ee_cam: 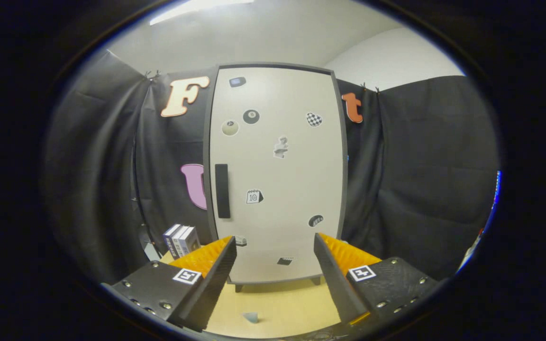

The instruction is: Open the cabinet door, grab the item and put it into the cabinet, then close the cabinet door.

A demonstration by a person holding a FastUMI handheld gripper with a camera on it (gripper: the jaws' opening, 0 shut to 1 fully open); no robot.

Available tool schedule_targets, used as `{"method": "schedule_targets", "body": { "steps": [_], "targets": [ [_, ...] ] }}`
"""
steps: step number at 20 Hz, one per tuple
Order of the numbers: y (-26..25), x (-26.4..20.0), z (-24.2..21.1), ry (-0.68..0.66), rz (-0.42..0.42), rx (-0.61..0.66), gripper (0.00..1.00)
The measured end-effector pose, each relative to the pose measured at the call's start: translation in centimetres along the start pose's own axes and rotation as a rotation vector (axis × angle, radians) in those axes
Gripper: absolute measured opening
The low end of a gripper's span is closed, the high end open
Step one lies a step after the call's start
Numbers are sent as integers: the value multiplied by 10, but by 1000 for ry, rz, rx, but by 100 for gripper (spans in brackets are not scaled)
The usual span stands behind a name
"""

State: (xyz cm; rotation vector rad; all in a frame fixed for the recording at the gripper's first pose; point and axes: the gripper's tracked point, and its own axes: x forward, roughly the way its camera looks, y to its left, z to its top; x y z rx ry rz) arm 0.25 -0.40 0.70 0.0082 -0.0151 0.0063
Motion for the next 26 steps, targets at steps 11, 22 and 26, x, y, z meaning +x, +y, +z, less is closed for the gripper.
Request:
{"method": "schedule_targets", "body": {
  "steps": [11,22,26],
  "targets": [
    [59,79,2,18,121,-3,97],
    [123,173,13,35,185,59,97],
    [136,194,15,30,188,56,86]
  ]
}}
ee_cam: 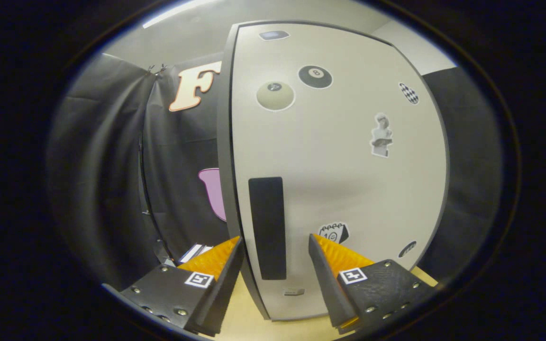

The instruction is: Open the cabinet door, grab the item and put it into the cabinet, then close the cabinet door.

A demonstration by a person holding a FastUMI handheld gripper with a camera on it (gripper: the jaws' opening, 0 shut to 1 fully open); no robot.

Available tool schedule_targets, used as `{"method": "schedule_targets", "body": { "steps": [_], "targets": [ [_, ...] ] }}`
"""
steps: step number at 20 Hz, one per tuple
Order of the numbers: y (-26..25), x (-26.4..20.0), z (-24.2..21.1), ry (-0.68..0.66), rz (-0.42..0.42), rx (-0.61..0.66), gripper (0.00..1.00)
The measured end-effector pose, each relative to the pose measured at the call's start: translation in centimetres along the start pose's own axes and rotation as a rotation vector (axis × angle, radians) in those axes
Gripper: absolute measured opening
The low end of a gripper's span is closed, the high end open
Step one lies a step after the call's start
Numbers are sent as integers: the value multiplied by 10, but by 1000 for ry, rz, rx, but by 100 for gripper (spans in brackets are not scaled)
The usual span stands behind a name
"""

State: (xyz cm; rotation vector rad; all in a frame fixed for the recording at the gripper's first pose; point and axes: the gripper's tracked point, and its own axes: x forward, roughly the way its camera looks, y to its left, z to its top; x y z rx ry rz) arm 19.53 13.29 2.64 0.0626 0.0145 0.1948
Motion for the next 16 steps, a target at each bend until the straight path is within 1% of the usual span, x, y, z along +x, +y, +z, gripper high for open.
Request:
{"method": "schedule_targets", "body": {
  "steps": [1,4,6,7,12,13,16],
  "targets": [
    [2,6,-2,3,3,6,81],
    [1,12,2,-12,-19,14,44],
    [3,13,3,-11,-16,20,43],
    [2,10,4,-14,-20,19,30],
    [1,10,4,-12,-29,27,30],
    [1,11,3,-11,-30,31,21],
    [0,6,2,-6,-23,30,21]
  ]
}}
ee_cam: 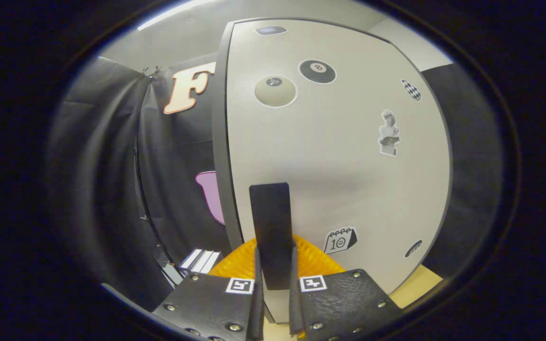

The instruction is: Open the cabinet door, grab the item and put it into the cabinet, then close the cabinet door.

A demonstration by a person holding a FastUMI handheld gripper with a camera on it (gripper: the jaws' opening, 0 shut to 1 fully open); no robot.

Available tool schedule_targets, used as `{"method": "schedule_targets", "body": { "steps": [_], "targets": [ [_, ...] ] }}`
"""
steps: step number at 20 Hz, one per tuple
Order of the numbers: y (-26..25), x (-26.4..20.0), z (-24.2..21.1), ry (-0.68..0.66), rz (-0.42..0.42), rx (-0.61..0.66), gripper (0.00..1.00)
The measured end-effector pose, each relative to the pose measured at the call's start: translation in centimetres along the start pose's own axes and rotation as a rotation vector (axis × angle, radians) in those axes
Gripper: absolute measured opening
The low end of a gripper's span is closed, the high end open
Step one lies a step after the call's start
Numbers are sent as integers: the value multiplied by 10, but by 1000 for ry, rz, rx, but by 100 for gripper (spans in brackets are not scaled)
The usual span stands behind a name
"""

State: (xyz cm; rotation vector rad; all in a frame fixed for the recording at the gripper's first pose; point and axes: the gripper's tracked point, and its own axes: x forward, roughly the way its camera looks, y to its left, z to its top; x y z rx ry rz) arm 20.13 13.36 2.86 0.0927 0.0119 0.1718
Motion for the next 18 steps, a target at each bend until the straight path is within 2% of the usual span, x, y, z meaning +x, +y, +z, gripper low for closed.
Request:
{"method": "schedule_targets", "body": {
  "steps": [4,8,18],
  "targets": [
    [-3,-18,-2,-2,11,21,21],
    [-17,-57,0,3,26,51,21],
    [-76,-158,5,6,0,63,20]
  ]
}}
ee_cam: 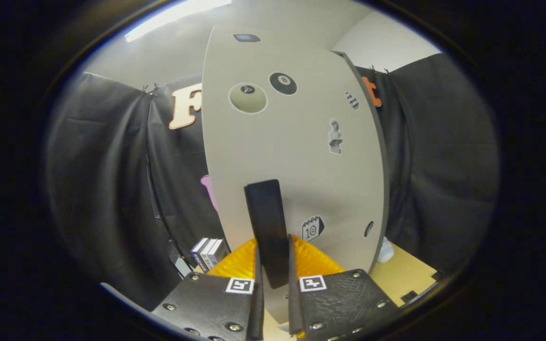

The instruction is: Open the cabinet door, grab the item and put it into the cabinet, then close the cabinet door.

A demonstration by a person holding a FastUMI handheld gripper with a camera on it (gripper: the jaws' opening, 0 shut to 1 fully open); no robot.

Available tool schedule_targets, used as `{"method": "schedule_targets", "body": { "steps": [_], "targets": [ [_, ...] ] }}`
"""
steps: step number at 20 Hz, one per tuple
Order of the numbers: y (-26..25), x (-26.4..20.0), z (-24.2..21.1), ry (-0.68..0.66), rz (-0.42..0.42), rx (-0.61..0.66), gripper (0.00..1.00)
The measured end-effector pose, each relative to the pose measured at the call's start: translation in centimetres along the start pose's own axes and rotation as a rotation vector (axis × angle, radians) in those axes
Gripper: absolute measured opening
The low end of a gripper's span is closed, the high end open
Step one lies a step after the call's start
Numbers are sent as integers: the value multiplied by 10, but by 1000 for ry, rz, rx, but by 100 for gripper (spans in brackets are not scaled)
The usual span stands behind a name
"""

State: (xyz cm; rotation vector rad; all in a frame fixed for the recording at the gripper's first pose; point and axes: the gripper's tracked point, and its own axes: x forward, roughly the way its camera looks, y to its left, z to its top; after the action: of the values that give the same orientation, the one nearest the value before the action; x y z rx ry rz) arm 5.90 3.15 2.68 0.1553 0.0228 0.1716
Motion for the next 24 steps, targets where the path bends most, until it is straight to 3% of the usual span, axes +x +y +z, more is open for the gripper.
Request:
{"method": "schedule_targets", "body": {
  "steps": [10,24],
  "targets": [
    [-52,-48,8,11,-72,41,20],
    [-199,-108,31,-4,-294,0,20]
  ]
}}
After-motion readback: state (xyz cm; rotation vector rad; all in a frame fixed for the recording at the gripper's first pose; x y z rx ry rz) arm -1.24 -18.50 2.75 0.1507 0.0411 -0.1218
